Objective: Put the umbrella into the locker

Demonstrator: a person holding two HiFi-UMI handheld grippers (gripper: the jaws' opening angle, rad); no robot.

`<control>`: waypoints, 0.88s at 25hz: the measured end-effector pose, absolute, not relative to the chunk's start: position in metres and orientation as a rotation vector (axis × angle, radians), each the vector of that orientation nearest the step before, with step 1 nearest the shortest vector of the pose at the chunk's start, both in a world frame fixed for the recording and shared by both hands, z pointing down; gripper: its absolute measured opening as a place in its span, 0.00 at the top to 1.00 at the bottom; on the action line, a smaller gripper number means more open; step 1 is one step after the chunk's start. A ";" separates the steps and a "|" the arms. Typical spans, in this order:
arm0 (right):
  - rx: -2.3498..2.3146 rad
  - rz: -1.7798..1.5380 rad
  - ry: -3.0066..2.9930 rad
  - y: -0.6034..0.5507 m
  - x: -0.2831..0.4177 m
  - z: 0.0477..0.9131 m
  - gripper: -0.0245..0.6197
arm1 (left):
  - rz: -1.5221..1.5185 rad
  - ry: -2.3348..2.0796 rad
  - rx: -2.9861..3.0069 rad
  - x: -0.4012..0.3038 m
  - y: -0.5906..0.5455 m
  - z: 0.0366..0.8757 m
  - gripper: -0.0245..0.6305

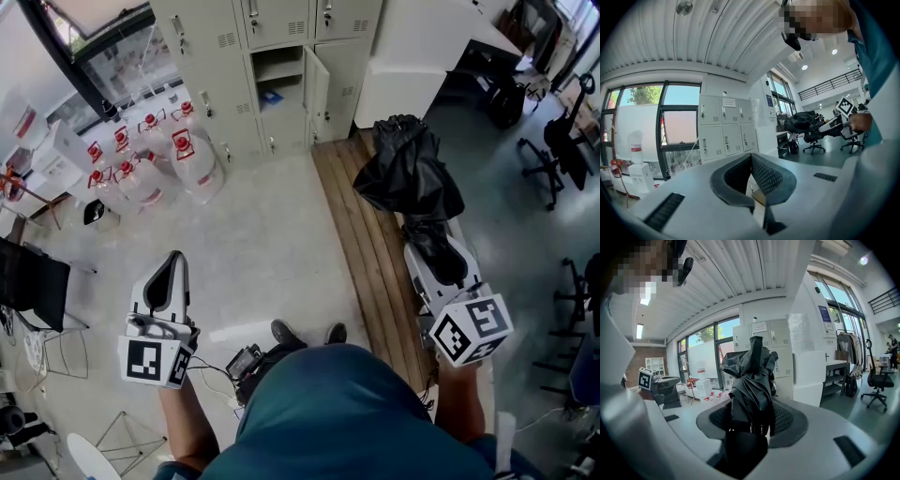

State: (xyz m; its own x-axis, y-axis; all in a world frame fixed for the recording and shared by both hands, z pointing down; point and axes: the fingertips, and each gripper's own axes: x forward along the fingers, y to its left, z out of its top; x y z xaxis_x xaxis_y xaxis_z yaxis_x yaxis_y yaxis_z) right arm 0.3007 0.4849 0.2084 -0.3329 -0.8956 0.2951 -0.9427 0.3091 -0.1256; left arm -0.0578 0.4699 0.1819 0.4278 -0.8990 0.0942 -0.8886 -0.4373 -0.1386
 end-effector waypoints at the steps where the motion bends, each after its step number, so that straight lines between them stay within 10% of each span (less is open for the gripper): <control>1: 1.705 0.417 -2.399 0.482 0.297 0.209 0.64 | -0.237 1.625 -2.599 -0.061 0.467 0.183 0.93; 22: 1.649 0.395 -2.408 0.404 0.176 0.200 0.64 | -0.192 1.591 -2.668 -0.167 0.409 0.198 0.93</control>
